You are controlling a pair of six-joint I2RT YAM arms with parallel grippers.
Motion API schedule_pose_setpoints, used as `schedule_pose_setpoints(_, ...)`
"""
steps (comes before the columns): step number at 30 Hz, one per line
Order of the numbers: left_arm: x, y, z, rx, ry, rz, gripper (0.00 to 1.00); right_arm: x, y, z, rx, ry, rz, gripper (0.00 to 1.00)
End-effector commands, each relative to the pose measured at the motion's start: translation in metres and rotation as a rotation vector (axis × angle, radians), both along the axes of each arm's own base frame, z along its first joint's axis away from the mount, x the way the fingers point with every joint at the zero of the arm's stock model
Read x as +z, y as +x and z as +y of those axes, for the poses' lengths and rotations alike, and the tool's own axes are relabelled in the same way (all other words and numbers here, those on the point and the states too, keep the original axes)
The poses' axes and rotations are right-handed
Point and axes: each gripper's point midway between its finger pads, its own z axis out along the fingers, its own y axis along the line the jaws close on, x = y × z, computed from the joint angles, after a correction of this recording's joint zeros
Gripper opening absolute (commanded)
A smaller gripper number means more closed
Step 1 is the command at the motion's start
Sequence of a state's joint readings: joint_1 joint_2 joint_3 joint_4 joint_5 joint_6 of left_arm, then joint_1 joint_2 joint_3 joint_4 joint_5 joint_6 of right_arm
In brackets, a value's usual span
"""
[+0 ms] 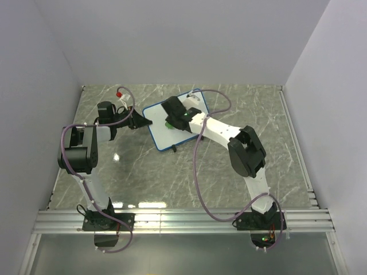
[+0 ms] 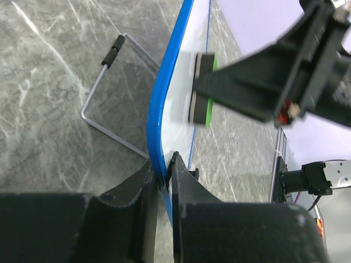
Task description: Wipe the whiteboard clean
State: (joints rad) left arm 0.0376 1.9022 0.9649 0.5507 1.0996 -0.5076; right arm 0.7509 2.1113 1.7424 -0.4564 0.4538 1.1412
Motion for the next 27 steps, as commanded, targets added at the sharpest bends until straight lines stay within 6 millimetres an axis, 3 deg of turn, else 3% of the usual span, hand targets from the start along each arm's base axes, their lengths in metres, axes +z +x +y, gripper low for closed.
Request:
schedule_pose_setpoints(1, -0.025, 0.002, -0.004, 0.009, 0.063, 0.009, 0.00, -0.021, -0.011, 0.035, 0.031, 0.064, 0.051, 0.00)
schedule_pose_setpoints(5, -0.024, 0.003, -0.005, 0.007, 0.067, 0.008, 0.00, -0.015, -0.017, 0.056, 0.056, 0.071, 0.041, 0.00)
schedule_pose_setpoints(8, -0.025, 0.002, -0.005, 0.006, 0.067, 0.009, 0.00, -0.021, -0.023, 0.054, 0.050, 0.058, 0.058, 0.00)
schedule_pose_setpoints(19, -0.025, 0.003, -0.005, 0.003, 0.066, 0.014, 0.00, -0.050, -0.047, -0.004, -0.011, -0.038, 0.106, 0.00)
schedule_pose_setpoints(27, -0.026, 0.003, -0.005, 0.004, 0.067, 0.016, 0.00, -0.062, -0.055, -0.020, -0.026, -0.066, 0.127, 0.00)
